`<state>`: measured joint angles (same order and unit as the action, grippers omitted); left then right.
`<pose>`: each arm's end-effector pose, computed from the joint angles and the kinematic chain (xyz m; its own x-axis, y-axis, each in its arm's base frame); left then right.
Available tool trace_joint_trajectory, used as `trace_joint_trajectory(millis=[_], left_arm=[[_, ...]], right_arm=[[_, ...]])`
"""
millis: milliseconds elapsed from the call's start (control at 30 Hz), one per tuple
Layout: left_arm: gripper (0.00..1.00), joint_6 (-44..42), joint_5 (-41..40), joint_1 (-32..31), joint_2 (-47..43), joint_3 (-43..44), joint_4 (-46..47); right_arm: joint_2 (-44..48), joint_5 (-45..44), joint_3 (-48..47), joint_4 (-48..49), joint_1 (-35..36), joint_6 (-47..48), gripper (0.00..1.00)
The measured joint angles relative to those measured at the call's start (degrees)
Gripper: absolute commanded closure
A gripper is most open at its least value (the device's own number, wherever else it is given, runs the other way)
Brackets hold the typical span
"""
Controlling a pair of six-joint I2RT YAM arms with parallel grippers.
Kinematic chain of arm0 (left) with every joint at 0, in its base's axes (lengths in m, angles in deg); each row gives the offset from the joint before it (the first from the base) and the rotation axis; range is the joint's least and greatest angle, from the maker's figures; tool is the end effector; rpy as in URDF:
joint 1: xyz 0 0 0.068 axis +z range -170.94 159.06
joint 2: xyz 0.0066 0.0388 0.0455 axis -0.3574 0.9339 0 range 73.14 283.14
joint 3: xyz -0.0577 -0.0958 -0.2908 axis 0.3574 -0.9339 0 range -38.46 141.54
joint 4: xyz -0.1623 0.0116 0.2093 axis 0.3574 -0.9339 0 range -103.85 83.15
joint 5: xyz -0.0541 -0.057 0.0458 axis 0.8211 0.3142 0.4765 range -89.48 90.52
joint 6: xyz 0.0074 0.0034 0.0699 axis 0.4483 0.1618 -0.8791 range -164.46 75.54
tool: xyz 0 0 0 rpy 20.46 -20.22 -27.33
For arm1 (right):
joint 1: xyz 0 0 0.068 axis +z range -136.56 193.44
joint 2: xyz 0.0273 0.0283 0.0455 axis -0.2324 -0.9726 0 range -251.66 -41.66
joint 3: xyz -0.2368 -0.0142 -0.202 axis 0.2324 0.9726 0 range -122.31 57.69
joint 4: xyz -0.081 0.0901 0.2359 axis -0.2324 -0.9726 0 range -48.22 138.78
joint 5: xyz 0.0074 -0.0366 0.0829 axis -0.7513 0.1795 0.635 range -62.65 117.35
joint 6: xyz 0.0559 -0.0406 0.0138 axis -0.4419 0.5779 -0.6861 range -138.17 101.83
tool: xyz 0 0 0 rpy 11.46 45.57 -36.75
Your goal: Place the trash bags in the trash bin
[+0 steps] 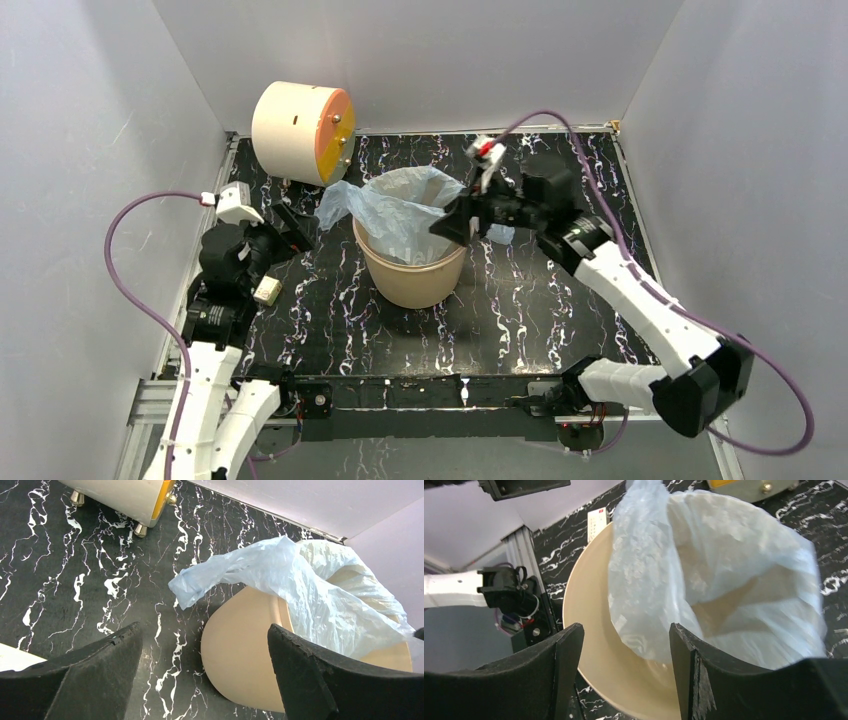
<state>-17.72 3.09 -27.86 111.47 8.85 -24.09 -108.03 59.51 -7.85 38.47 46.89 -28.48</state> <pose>0.1470 -0.0205 0.3813 -0.2013 -0.4283 -0.8809 0.0827 0.8887 -0.4509 0.2071 0.1735 0.4246 -0.3200 -0.0299 -0.9470 -0.8590 0.4307 0.2766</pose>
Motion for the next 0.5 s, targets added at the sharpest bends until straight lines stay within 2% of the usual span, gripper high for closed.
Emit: trace_joint_trajectory(millis=[100, 233, 333, 500], left_arm=[[0.10, 0.3, 0.3, 0.0, -2.4, -1.4, -0.3], [0.10, 1.3, 1.2, 0.0, -3.5, -3.0, -0.9], [0.10, 1.8, 2.0, 0.0, -3.5, -3.9, -1.2], [0.11, 1.8, 3.0, 0.0, -3.8, -4.7, -1.3]], right_arm=[[-4.3, -6.3, -3.5, -2.0, 7.0, 4.7, 0.31], [-8.2, -12.9, -7.0, -4.2, 12.2, 9.9, 0.32], [-9.8, -16.2, -8.3, -4.8, 13.2, 12.9, 0.34], [-12.2, -19.5, -10.3, -6.4, 13.7, 15.4, 0.43]])
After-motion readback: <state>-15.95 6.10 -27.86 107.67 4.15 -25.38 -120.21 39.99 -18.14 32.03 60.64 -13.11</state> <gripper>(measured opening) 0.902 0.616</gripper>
